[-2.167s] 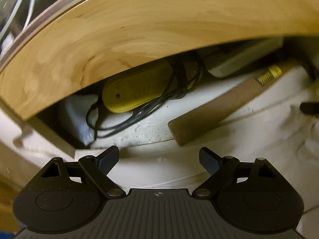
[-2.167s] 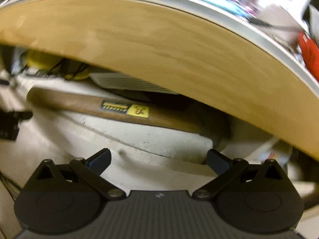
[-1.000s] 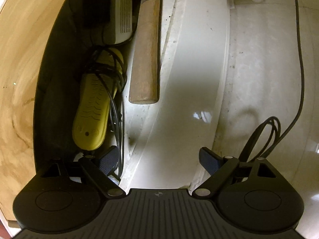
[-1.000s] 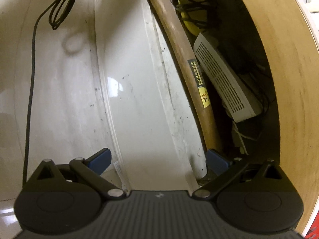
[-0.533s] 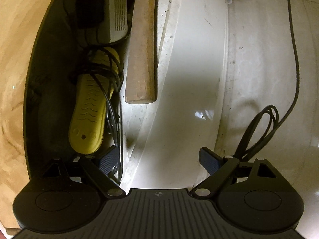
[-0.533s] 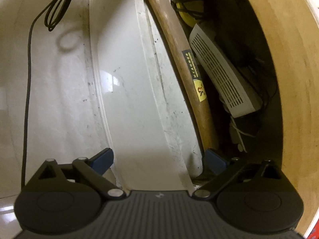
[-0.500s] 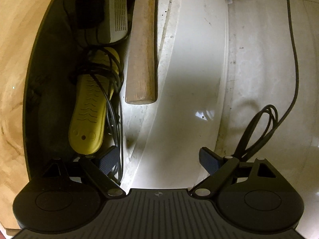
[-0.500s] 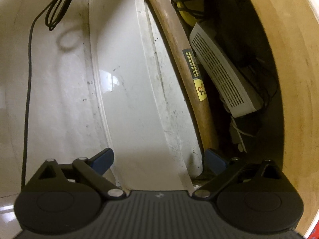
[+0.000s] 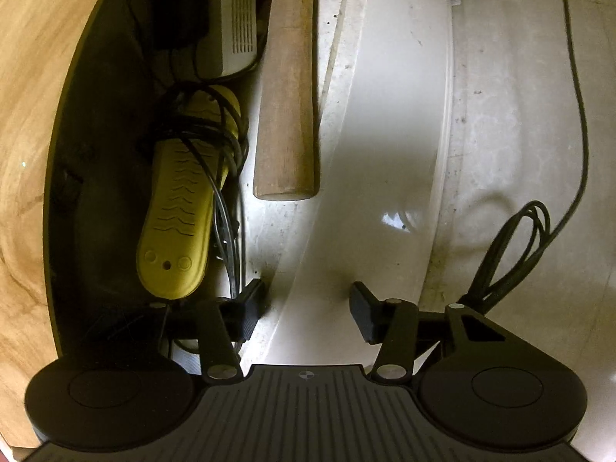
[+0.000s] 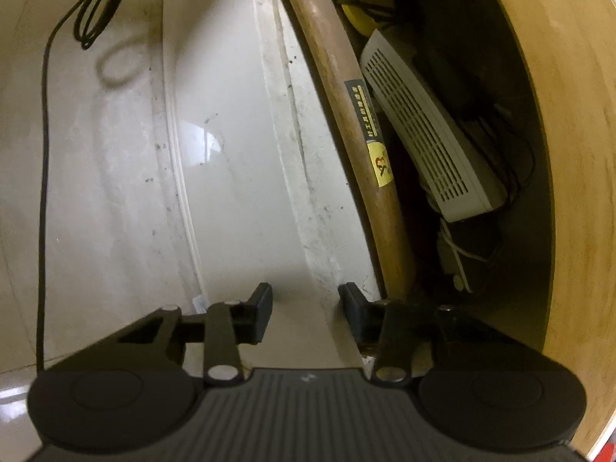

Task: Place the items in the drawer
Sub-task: 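Close both grippers on the drawer's front panel edge, then pull the drawer outward with both grippers holding its front panel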

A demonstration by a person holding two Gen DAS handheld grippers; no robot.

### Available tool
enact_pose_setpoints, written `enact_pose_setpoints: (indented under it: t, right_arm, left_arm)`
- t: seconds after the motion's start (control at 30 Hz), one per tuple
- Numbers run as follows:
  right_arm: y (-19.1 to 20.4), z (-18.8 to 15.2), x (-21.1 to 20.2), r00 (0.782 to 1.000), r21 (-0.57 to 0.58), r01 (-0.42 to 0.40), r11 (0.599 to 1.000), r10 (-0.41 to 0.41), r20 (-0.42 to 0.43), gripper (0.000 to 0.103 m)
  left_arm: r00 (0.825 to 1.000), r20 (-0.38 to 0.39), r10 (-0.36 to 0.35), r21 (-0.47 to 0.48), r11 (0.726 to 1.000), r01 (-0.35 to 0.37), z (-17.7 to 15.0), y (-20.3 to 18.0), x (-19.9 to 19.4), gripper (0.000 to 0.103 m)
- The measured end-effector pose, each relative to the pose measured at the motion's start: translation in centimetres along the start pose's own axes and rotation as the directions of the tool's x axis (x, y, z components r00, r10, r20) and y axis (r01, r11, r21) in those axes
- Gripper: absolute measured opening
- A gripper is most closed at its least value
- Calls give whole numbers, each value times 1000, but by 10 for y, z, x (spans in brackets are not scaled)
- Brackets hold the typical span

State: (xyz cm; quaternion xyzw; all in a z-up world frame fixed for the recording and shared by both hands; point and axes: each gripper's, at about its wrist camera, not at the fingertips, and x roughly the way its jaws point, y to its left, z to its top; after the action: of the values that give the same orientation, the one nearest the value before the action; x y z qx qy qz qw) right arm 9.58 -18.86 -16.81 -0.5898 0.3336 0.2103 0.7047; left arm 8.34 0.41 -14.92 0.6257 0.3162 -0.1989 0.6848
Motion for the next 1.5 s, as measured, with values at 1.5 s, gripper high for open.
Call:
enact_pose_setpoints:
  t: [1.5]
  right_arm:
    - [22,-2,-30,1000,-36,-15,999,14,-25,40]
  left_arm:
    - [999,-25,-28,9,1000,28,-5,-15,-23,45]
